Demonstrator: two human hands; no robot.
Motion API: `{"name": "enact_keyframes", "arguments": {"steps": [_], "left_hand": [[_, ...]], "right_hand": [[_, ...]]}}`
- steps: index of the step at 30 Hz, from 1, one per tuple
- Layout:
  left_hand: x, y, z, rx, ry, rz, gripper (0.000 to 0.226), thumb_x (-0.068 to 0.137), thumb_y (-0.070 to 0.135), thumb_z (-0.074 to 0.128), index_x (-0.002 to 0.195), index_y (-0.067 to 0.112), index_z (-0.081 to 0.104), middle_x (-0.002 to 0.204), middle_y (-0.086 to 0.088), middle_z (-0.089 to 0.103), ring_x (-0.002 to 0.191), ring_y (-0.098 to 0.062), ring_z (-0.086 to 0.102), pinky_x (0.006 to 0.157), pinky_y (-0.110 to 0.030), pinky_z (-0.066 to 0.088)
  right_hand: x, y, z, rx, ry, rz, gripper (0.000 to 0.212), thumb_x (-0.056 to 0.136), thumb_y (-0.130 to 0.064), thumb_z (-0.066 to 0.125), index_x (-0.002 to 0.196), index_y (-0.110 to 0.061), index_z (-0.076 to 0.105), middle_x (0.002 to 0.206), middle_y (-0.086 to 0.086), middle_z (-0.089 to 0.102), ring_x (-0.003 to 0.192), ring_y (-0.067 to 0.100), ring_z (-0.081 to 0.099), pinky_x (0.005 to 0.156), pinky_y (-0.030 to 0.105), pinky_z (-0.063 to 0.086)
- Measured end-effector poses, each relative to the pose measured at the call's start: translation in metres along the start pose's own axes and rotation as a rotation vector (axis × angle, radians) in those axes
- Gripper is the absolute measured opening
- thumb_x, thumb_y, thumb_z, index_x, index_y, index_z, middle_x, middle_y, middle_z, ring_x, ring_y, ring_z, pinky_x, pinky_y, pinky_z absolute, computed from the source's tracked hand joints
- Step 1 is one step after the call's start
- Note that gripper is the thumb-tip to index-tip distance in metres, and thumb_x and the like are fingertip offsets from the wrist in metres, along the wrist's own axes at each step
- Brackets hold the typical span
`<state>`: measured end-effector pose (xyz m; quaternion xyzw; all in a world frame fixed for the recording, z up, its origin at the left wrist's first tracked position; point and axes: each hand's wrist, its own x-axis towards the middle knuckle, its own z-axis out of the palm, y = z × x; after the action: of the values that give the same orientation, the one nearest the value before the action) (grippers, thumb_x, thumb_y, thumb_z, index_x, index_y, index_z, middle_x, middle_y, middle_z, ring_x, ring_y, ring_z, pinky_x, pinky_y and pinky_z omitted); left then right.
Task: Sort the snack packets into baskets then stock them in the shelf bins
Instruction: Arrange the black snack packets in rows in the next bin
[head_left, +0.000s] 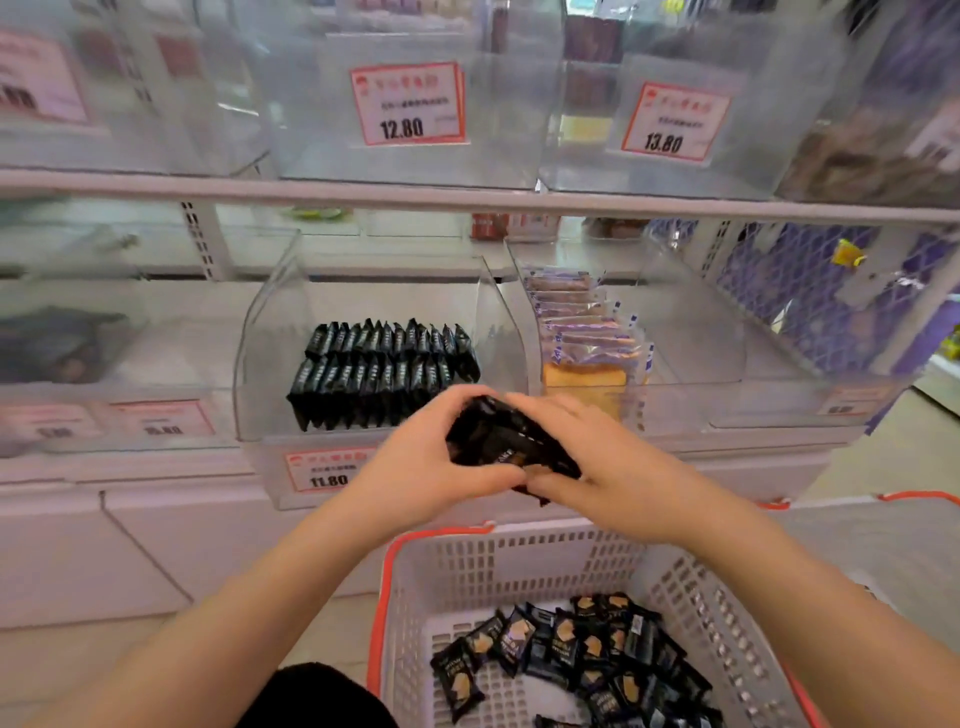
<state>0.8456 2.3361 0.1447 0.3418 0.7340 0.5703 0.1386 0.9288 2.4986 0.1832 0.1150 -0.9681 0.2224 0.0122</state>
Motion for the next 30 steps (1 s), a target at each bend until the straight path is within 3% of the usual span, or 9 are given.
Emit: {"name": "enact_keyframes", "arguments": {"steps": [2,4,7,11,15,21,26,28,30], "left_hand": [[0.009,0.002,-0.016,-0.106,0.029,-0.009,0.052,0.058,0.039,0.077,0.104,0.037,0.052,0.104,0.008,0.068,0.096,-0.003,0.064,0.086,-0.022,0.050],[0.020,0.002,-0.032,-0.196,0.114,-0.007,0.029,0.079,0.029,0.070,0.102,0.033,0.052,0.098,0.009,0.069,0.087,0.001,0.064,0.079,-0.020,0.051],[0.044,-0.003,-0.060,0.082,0.236,-0.080,0.003,0.090,0.032,0.055,0.092,0.034,0.055,0.091,0.013,0.065,0.081,-0.002,0.062,0.076,-0.024,0.048],[0.080,-0.021,-0.083,0.789,-0.016,-0.118,0.023,0.085,0.032,0.057,0.102,0.017,0.059,0.100,0.004,0.063,0.090,-0.014,0.056,0.078,-0.027,0.044],[0.106,-0.041,-0.083,1.087,-0.190,-0.123,0.037,0.085,0.032,0.057,0.115,0.010,0.054,0.116,-0.008,0.058,0.107,-0.026,0.054,0.088,-0.038,0.048],[0.128,-0.064,-0.076,1.159,-0.303,-0.135,0.058,0.078,0.049,0.065,0.117,0.010,0.049,0.120,-0.008,0.050,0.112,-0.028,0.050,0.086,-0.040,0.045],[0.132,-0.072,-0.072,1.210,-0.331,-0.116,0.060,0.080,0.050,0.063,0.121,0.010,0.044,0.122,-0.009,0.046,0.115,-0.028,0.046,0.085,-0.041,0.044],[0.132,-0.072,-0.073,1.225,-0.335,-0.102,0.059,0.081,0.048,0.063,0.122,0.010,0.043,0.123,-0.009,0.046,0.116,-0.029,0.046,0.084,-0.042,0.045],[0.132,-0.072,-0.074,1.235,-0.336,-0.090,0.056,0.082,0.046,0.063,0.122,0.010,0.043,0.123,-0.008,0.045,0.115,-0.028,0.046,0.084,-0.042,0.046]], "right_hand": [[0.013,-0.011,-0.014,0.043,0.110,-0.028,0.042,0.085,-0.024,0.063,0.125,-0.020,0.052,0.105,-0.004,0.062,0.093,0.005,0.052,0.081,0.021,0.043],[0.029,-0.017,-0.024,0.050,0.244,0.057,0.025,0.080,-0.031,0.061,0.104,-0.021,0.058,0.085,-0.006,0.063,0.076,0.009,0.056,0.068,0.028,0.045],[0.061,-0.024,-0.026,-0.079,0.352,0.243,0.025,0.081,-0.042,0.057,0.094,-0.021,0.052,0.085,-0.002,0.058,0.077,0.018,0.056,0.065,0.030,0.043],[0.112,-0.028,0.001,-0.433,0.178,0.371,0.044,0.088,-0.033,0.056,0.117,-0.006,0.040,0.113,0.014,0.052,0.102,0.031,0.055,0.073,0.034,0.040],[0.151,-0.016,0.030,-0.496,0.039,0.584,0.044,0.087,-0.011,0.055,0.125,-0.002,0.035,0.124,0.020,0.048,0.114,0.034,0.051,0.084,0.036,0.046],[0.180,0.004,0.057,-0.702,-0.096,0.604,0.044,0.094,-0.004,0.039,0.136,0.006,0.028,0.135,0.026,0.035,0.120,0.035,0.046,0.091,0.035,0.045],[0.188,0.014,0.060,-0.783,-0.278,0.572,0.049,0.096,-0.025,0.042,0.138,0.000,0.034,0.136,0.018,0.037,0.123,0.031,0.040,0.097,0.034,0.038],[0.187,0.018,0.053,-0.711,-0.357,0.511,0.074,0.088,-0.044,0.057,0.139,0.001,0.029,0.137,0.017,0.035,0.127,0.031,0.037,0.101,0.037,0.036],[0.183,0.019,0.044,-0.630,-0.425,0.465,0.093,0.075,-0.046,0.073,0.138,0.002,0.025,0.135,0.017,0.033,0.125,0.033,0.039,0.100,0.041,0.039]]}}
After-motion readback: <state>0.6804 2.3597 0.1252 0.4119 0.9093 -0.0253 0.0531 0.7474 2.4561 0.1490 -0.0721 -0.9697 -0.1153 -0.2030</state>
